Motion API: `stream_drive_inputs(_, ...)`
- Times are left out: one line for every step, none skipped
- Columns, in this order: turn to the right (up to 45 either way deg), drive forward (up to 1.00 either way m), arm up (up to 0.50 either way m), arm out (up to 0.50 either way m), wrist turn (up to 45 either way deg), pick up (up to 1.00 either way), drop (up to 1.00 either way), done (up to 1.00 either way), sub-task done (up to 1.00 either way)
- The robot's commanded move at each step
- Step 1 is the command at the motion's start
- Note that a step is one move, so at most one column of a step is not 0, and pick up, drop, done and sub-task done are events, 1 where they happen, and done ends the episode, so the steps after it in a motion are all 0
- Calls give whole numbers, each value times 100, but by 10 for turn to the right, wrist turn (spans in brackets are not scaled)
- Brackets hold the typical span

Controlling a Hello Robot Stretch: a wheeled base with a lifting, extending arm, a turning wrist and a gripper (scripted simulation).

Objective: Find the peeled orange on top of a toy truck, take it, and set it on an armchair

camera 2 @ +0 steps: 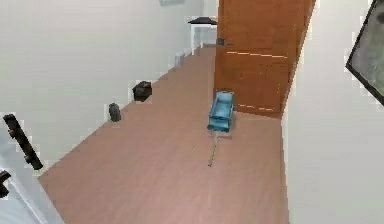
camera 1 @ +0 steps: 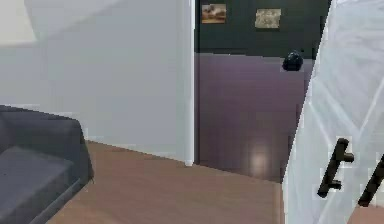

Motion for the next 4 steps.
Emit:
stream_drive_inputs(0, 55, 0, 0, 0, 0, 0, 0, 0)
stream_drive_inputs(240, 0, 0, 0, 0, 0, 0, 0, 0)
stream_drive_inputs(0, 100, 0, 0, 0, 0, 0, 0, 0)
stream_drive_inputs(60, 0, 0, 0, 0, 0, 0, 0, 0)
